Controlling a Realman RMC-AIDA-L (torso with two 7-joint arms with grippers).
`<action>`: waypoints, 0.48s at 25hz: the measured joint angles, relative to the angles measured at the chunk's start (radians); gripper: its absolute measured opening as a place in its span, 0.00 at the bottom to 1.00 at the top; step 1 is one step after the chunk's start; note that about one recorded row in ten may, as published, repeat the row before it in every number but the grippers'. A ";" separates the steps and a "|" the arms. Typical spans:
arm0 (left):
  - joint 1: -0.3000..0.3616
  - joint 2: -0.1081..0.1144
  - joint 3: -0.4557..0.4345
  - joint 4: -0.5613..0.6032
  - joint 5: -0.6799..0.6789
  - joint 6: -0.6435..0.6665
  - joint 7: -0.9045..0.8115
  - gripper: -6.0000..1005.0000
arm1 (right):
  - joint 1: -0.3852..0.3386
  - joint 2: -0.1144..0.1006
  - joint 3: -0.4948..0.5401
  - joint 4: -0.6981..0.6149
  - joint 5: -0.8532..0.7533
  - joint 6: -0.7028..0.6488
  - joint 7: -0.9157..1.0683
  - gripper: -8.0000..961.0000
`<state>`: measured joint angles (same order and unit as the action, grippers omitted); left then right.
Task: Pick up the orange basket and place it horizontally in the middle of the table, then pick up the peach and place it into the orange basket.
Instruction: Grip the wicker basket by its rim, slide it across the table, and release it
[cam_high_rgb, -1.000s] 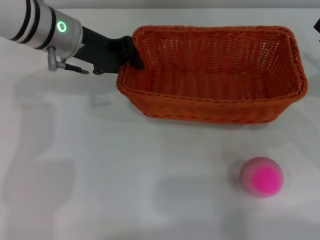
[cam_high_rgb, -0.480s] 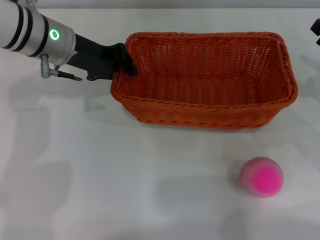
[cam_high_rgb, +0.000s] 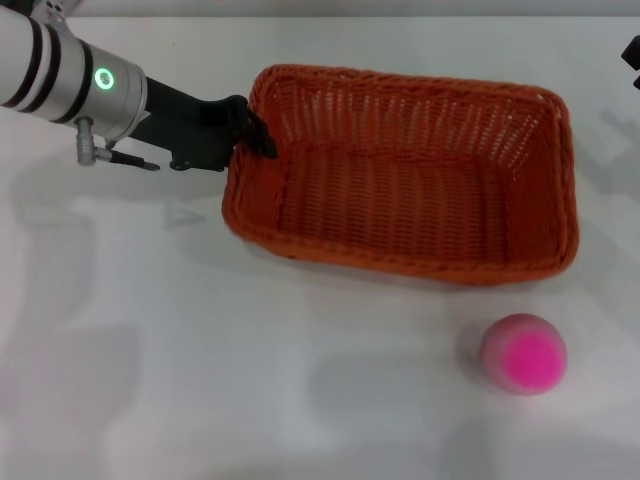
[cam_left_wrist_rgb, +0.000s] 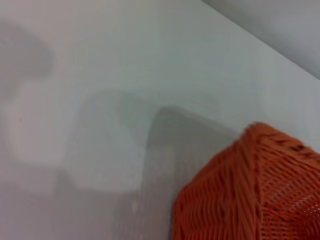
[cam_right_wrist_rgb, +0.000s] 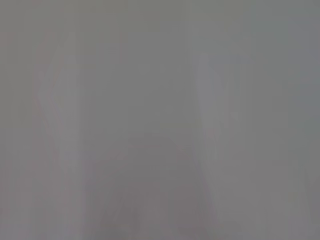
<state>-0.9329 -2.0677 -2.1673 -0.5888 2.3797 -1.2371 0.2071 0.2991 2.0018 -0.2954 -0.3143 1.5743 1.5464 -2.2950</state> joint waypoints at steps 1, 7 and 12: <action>0.001 0.000 -0.002 0.001 0.000 -0.003 0.004 0.25 | 0.000 0.000 0.000 0.000 0.000 0.000 0.000 0.77; 0.002 -0.001 -0.006 0.009 -0.002 -0.011 0.021 0.29 | 0.000 0.001 -0.001 0.000 -0.001 0.002 -0.001 0.77; 0.010 -0.002 -0.004 0.010 -0.023 -0.026 0.050 0.35 | -0.001 0.002 -0.001 0.001 -0.002 0.011 -0.001 0.77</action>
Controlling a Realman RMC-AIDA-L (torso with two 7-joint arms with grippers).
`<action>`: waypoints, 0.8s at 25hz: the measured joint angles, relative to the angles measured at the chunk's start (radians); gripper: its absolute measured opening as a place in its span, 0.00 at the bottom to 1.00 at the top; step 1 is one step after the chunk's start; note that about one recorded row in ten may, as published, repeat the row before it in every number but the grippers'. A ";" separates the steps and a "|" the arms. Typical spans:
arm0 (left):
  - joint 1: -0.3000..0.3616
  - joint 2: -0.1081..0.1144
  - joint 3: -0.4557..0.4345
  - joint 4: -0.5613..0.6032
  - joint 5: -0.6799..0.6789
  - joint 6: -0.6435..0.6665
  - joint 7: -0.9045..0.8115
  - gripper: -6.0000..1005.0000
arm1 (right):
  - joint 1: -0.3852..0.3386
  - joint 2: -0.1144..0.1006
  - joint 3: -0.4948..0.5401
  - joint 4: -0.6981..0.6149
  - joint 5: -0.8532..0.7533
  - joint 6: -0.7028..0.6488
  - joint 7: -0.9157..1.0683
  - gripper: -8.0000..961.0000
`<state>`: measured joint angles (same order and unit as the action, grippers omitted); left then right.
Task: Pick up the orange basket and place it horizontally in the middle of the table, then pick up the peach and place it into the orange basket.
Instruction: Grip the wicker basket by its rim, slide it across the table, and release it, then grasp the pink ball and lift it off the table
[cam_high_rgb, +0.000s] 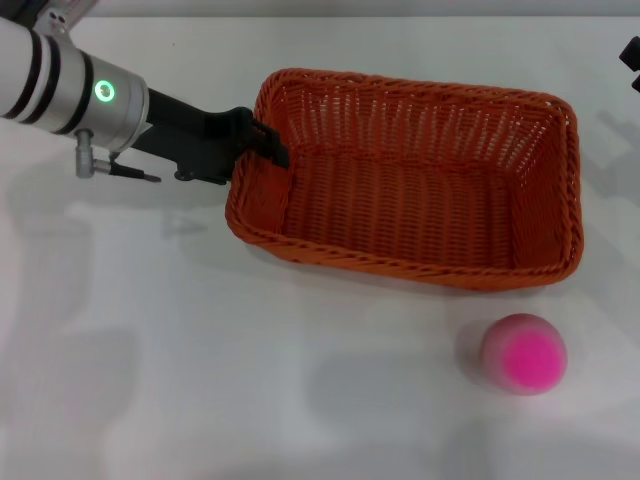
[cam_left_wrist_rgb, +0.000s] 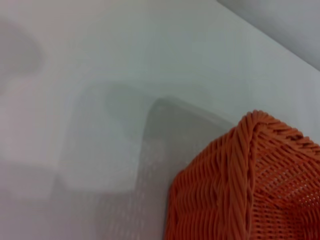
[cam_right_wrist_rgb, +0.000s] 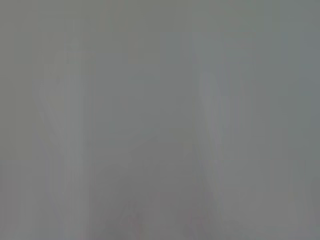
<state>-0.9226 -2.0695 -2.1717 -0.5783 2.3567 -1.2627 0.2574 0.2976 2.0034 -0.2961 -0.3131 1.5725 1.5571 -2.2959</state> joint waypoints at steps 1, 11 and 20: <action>0.005 0.000 -0.003 -0.002 -0.001 -0.003 0.005 0.36 | 0.000 0.000 0.000 0.000 0.000 0.001 0.000 0.77; 0.052 0.006 -0.012 -0.037 -0.032 -0.042 0.089 0.69 | 0.000 0.000 -0.002 -0.001 0.000 0.008 0.008 0.78; 0.182 0.061 -0.047 -0.179 -0.223 -0.100 0.321 0.75 | -0.007 0.000 -0.009 -0.012 0.000 0.014 0.011 0.78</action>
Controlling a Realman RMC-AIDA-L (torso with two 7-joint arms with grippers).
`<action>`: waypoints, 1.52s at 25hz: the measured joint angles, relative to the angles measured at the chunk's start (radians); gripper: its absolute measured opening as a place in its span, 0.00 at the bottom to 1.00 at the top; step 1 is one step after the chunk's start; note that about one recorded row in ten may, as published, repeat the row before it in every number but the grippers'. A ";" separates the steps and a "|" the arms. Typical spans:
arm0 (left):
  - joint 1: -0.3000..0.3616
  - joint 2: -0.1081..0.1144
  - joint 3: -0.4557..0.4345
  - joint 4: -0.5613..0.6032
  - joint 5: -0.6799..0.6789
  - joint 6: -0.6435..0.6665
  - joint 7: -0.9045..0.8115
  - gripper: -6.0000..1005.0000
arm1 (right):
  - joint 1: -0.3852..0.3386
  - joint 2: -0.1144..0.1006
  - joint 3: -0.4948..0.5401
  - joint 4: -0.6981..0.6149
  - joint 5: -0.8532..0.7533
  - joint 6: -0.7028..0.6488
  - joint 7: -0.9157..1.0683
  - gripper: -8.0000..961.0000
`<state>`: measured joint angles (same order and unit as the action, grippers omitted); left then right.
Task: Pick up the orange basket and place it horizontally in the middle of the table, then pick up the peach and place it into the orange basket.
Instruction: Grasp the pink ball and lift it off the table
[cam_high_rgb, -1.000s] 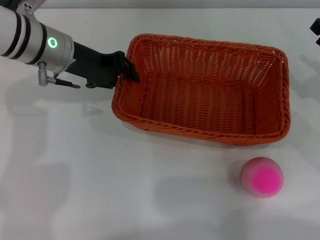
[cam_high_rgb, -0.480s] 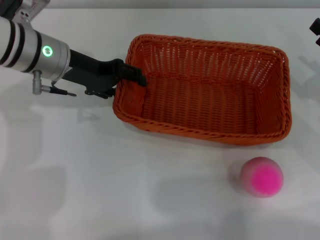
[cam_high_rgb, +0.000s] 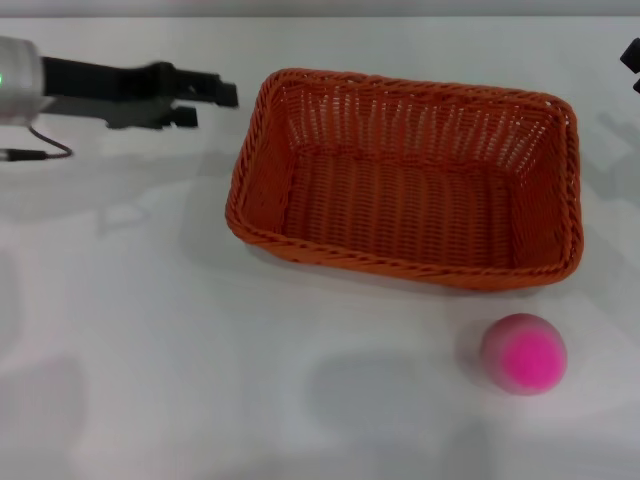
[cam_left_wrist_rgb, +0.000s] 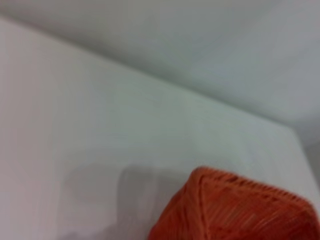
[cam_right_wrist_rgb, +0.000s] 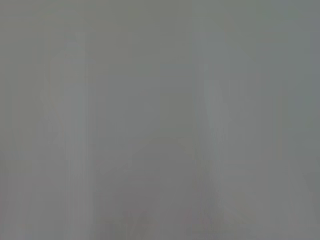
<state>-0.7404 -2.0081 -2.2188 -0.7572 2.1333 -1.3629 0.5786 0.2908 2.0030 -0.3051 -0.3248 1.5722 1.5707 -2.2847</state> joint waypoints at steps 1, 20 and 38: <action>0.012 0.006 -0.014 -0.002 -0.027 -0.008 0.034 0.75 | -0.002 0.000 -0.003 -0.007 0.000 0.000 0.000 0.78; 0.310 -0.040 -0.231 -0.111 -0.347 -0.037 0.871 0.75 | -0.195 -0.020 -0.033 -0.604 -0.044 0.138 0.475 0.78; 0.529 -0.067 -0.252 -0.076 -0.655 -0.037 1.302 0.74 | -0.201 -0.142 -0.454 -1.106 -0.314 0.268 1.009 0.78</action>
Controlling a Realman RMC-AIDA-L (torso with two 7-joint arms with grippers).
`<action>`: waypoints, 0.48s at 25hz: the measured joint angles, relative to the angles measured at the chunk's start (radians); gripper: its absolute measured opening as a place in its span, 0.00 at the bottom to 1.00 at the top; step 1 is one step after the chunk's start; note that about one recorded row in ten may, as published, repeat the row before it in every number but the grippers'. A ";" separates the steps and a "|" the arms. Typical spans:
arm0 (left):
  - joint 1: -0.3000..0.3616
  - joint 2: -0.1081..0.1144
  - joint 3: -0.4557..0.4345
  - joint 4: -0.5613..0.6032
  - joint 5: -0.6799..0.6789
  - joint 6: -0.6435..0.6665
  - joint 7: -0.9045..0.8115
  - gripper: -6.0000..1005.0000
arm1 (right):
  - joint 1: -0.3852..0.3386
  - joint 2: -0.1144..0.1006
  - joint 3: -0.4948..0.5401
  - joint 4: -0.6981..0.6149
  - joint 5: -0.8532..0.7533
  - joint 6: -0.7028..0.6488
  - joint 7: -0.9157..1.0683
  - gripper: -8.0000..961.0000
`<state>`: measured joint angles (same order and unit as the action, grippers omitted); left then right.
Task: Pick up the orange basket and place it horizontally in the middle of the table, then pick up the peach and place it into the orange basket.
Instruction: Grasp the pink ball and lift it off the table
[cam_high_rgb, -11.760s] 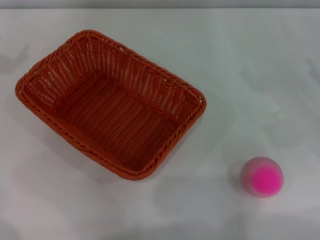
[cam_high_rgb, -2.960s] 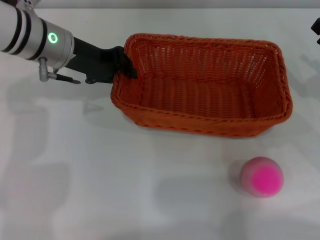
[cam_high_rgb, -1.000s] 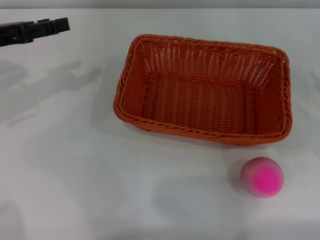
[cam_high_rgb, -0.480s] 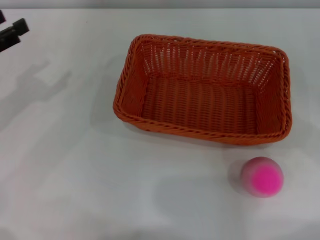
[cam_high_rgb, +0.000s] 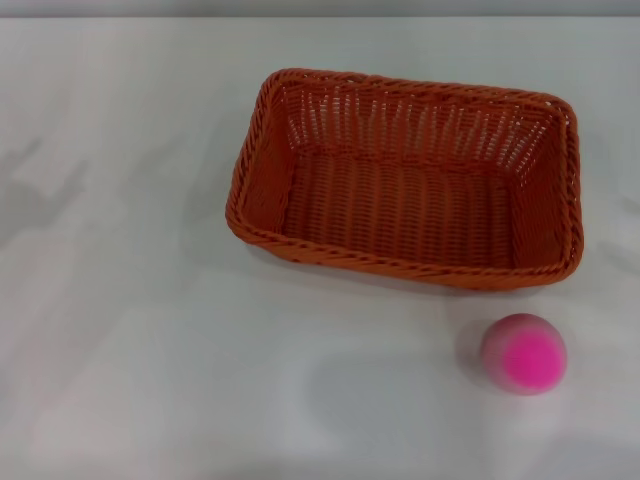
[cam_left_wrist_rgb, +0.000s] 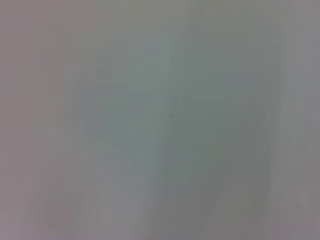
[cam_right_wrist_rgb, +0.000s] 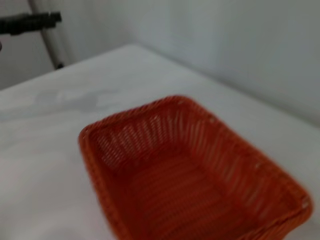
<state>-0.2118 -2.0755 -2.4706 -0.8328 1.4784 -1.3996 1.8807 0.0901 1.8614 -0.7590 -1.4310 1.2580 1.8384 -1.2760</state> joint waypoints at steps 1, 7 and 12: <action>0.008 0.001 -0.001 0.005 -0.015 -0.002 0.012 0.75 | 0.002 -0.012 -0.040 -0.021 -0.004 0.004 0.044 0.78; 0.037 0.000 -0.007 0.012 -0.031 -0.016 0.051 0.75 | 0.052 -0.039 -0.194 -0.071 -0.104 0.025 0.227 0.77; 0.038 0.001 -0.007 0.022 -0.042 -0.018 0.072 0.75 | 0.125 -0.019 -0.262 -0.007 -0.214 0.049 0.293 0.77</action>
<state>-0.1734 -2.0748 -2.4780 -0.8108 1.4360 -1.4177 1.9525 0.2154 1.8421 -1.0208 -1.4378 1.0444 1.8872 -0.9827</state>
